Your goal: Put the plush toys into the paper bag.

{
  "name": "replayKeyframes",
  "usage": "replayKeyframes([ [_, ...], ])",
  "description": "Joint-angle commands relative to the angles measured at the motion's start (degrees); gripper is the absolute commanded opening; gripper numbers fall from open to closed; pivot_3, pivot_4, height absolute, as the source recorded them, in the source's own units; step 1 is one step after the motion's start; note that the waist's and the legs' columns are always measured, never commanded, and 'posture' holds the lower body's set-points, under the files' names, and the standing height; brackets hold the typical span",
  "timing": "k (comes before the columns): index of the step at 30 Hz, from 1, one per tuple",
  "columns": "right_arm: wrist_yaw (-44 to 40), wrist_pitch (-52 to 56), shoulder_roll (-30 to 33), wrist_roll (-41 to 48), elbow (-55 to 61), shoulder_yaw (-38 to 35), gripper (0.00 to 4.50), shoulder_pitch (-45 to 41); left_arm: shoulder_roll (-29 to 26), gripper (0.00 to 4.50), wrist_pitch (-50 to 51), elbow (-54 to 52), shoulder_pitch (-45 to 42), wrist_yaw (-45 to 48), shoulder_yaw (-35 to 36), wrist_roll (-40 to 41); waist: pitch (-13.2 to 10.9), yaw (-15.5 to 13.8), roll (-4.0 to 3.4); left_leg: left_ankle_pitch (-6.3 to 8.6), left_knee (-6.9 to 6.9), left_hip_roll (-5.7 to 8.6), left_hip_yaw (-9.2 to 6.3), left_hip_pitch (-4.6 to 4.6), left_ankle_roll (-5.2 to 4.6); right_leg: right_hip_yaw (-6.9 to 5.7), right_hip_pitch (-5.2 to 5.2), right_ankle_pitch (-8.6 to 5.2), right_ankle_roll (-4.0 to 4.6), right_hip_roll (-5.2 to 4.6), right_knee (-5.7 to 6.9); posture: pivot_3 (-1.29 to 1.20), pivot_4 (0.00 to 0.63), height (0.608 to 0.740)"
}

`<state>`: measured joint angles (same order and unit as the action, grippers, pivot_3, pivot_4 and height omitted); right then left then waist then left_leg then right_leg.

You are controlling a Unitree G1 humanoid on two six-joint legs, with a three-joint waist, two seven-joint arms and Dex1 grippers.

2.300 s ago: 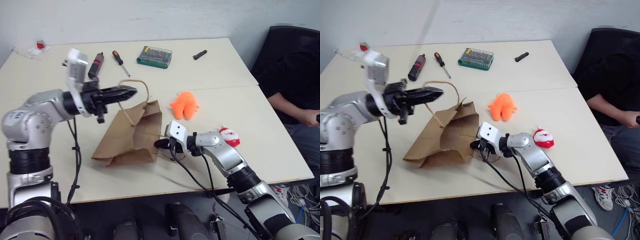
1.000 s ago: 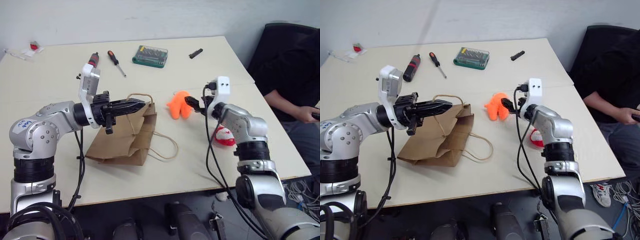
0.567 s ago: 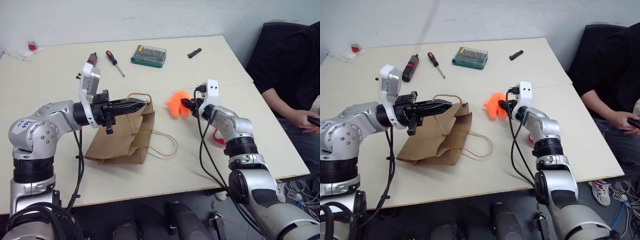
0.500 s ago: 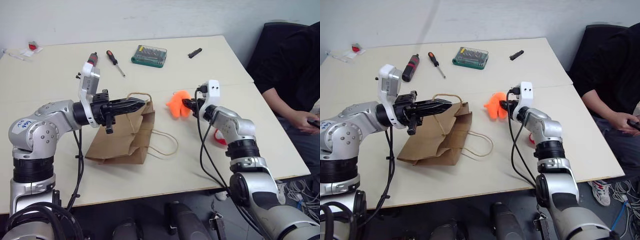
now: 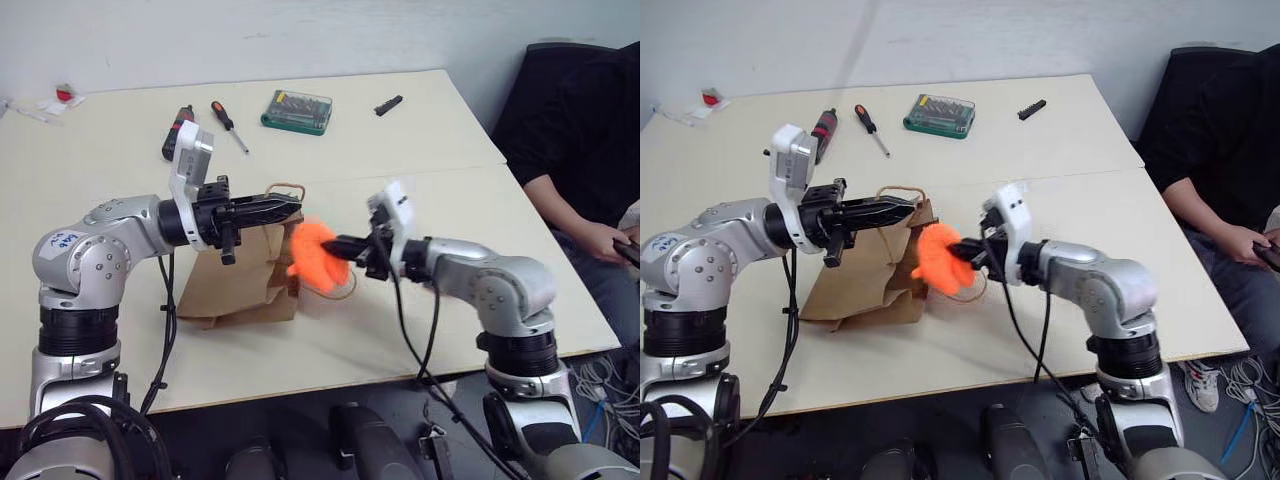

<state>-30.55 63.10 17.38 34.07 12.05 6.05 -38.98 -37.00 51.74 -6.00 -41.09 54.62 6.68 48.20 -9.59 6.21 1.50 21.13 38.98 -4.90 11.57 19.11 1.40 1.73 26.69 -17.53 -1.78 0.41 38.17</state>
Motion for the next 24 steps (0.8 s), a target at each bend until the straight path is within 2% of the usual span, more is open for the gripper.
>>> replayKeyframes([
  [1,-0.8,-5.8,-1.7,-4.4,-4.0,4.6,0.02,-3.7,0.6,0.00,-1.5,-0.4,-2.4,0.9,0.1,0.1,0.0,0.0,0.00,0.00,0.01,0.03,0.00,0.00,0.00,0.00,0.00,0.00,0.00,-0.01,-0.01,0.00,0.150,0.740],
  [8,-3.0,-9.4,-7.2,-6.5,-10.8,7.6,0.02,-10.2,1.3,0.00,-2.8,-0.2,-2.3,2.1,-1.6,-1.3,0.0,0.1,0.00,0.00,0.00,0.02,-0.01,0.00,0.00,-0.02,0.03,0.00,0.00,0.00,0.03,0.00,0.150,0.740],
  [15,-3.5,-16.5,-13.2,-11.8,-22.4,10.1,0.02,-10.3,1.5,0.00,-3.0,0.1,-2.6,2.5,-1.7,-1.5,0.0,0.3,0.00,0.00,0.01,-0.03,0.00,0.00,0.00,-0.02,0.05,-0.01,0.02,0.01,0.07,0.00,0.150,0.740],
  [18,-2.8,-18.8,-15.0,-12.9,-25.3,8.8,0.02,-9.9,1.3,0.00,-3.1,0.2,-2.6,2.3,-1.3,-1.5,0.0,0.3,0.00,0.00,0.01,-0.05,0.00,0.02,0.00,-0.02,0.07,-0.01,0.02,-0.01,0.10,0.00,0.150,0.740],
  [22,-4.4,-15.6,-13.8,-9.7,-21.9,4.8,1.15,-8.6,0.3,0.00,-3.2,0.2,-2.1,2.2,-0.5,-1.8,0.0,0.2,0.00,0.00,0.04,-0.14,-0.01,0.03,-0.01,-0.03,0.07,-0.01,0.01,-0.06,0.15,0.00,0.150,0.740],
  [24,-5.5,-11.8,-9.5,-6.5,-12.9,1.7,1.83,-5.3,-0.5,0.00,-2.8,0.2,-1.7,1.5,0.8,-1.4,0.0,0.1,0.00,0.00,0.03,-0.16,-0.03,0.04,-0.01,-0.04,0.07,-0.01,0.02,-0.05,0.17,0.00,0.150,0.740],
])
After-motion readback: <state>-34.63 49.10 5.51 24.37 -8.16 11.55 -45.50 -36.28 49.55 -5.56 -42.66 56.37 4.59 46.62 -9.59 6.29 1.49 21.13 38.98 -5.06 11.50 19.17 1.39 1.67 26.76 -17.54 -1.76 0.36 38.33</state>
